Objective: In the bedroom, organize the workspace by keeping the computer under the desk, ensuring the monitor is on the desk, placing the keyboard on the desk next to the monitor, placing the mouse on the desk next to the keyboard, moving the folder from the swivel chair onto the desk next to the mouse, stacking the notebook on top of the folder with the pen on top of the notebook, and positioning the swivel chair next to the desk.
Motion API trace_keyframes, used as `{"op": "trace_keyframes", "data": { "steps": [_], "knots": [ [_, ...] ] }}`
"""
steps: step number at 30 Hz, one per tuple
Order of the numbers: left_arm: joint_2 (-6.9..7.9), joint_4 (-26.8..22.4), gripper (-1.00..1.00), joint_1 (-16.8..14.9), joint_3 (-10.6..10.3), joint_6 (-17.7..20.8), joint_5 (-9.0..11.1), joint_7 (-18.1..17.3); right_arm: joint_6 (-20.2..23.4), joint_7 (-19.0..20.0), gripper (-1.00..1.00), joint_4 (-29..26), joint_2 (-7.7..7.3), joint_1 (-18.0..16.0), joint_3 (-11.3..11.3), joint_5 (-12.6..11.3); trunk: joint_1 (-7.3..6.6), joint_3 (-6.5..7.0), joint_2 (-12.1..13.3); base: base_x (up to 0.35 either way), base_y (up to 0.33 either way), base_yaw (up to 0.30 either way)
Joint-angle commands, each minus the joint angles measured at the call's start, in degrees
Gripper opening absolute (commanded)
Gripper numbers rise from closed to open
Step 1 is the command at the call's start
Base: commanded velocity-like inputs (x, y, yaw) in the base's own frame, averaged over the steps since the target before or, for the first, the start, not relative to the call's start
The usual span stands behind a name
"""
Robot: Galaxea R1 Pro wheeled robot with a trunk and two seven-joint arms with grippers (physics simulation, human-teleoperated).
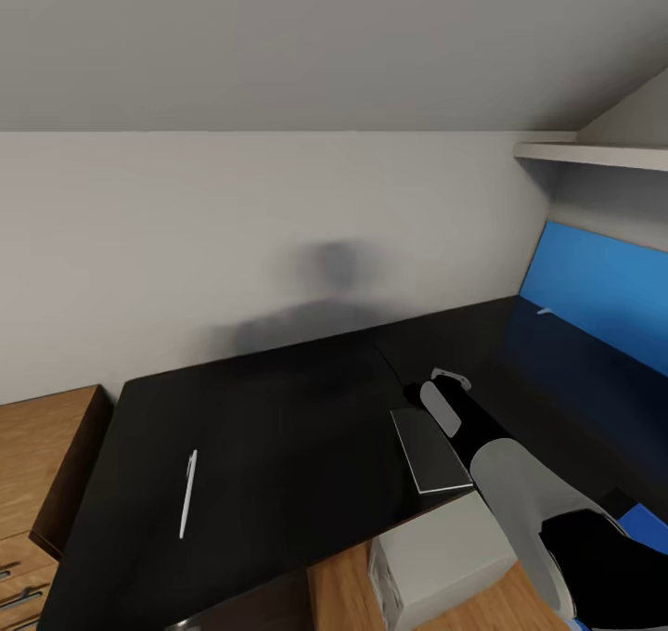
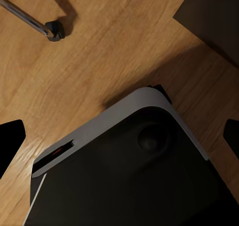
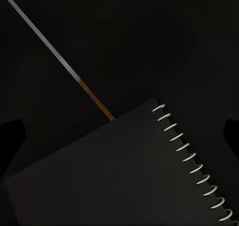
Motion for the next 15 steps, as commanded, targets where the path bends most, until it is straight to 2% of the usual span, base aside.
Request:
{"op": "trace_keyframes", "data": {
  "steps": [1, 4, 15],
  "knots": [
    [0.08, -0.1, 1.0, 0.0, -0.3, -0.5, 0.6, 0.3, 0.1, -0.5, 1.0, -0.1, -0.05, 0.0, 0.3, -0.5, 0.23, -0.23, -0.4, 0.0, 0.0, 0.0],
    [0.08, -0.1, 1.0, 0.0, -0.3, -0.5, 0.6, 0.2, 0.1, -0.5, 1.0, 0.0, -0.04, -0.1, 0.3, -0.5, 0.89, -0.77, -1.7, 0.0, 0.0, 0.0],
    [0.08, -0.2, 1.0, 0.0, -0.5, -0.6, -0.1, 0.5, 0.2, -0.5, 1.0, 0.1, -0.1, -0.1, 0.3, -0.5, 0.89, -0.77, -1.7, 0.0, 0.0, 0.0]
  ]
}}
